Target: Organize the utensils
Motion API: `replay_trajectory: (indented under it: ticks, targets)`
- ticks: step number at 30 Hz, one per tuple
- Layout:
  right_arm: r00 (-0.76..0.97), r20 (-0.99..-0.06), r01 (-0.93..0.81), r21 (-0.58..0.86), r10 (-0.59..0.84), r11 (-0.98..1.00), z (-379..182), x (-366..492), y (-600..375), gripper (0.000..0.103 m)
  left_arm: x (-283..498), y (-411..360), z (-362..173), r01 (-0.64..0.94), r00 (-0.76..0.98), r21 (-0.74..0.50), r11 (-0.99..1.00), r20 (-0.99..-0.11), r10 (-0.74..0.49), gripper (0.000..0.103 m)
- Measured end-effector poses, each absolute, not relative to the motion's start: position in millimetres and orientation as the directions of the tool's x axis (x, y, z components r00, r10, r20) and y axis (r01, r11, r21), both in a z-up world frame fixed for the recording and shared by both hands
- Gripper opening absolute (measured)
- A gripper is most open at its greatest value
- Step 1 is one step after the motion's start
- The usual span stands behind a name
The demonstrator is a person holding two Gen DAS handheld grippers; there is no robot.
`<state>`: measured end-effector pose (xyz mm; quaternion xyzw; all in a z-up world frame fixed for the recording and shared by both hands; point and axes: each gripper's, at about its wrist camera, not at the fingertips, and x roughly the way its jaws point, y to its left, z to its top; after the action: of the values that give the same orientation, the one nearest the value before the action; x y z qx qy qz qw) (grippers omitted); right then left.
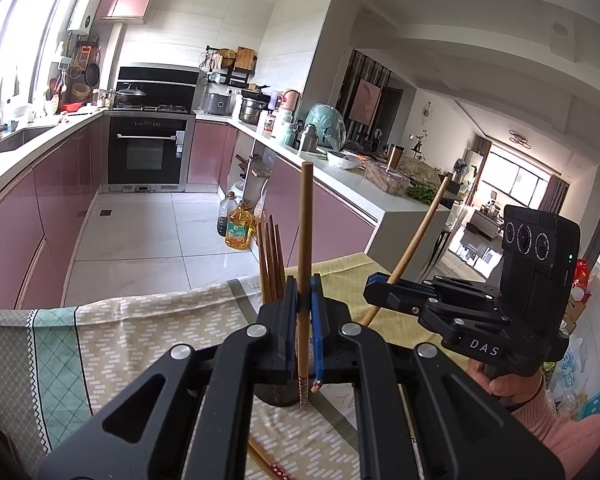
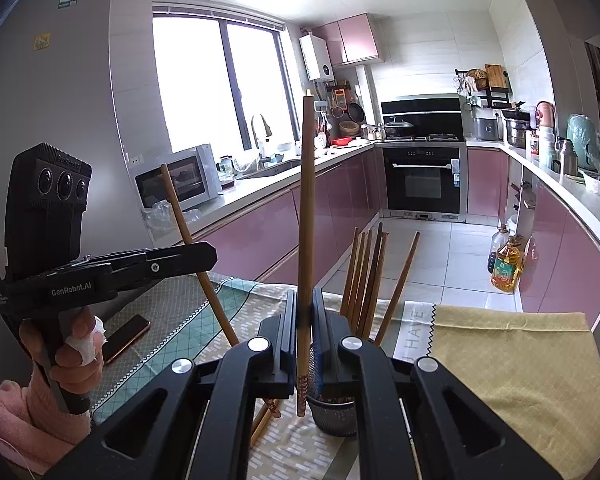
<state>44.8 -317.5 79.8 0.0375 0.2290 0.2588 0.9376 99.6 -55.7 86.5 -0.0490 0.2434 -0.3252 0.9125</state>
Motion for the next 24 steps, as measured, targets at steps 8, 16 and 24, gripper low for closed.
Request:
replay_trajectory:
  ticks: [8, 16, 24]
  targets:
    - [0.769, -0.394, -0.473, 0.18, 0.504, 0.862, 89, 52, -317, 0.006, 104, -60, 96, 0.571, 0.68, -0.243, 0.784, -0.396, -0.617, 0.007]
    - [0.77, -0.389, -0.48, 0.168, 0.506, 0.861, 91, 55, -316, 0.006, 110, -67, 101, 0.567, 0.692, -0.237, 0.788, -0.382, -0.613, 0.007]
    - [0.775, -0.39, -0.472, 0.166, 0.498, 0.866, 91, 59, -315, 0.006, 114, -68, 100, 0.557, 0.698, -0.231, 0.798, -0.39, -0.601, 0.007]
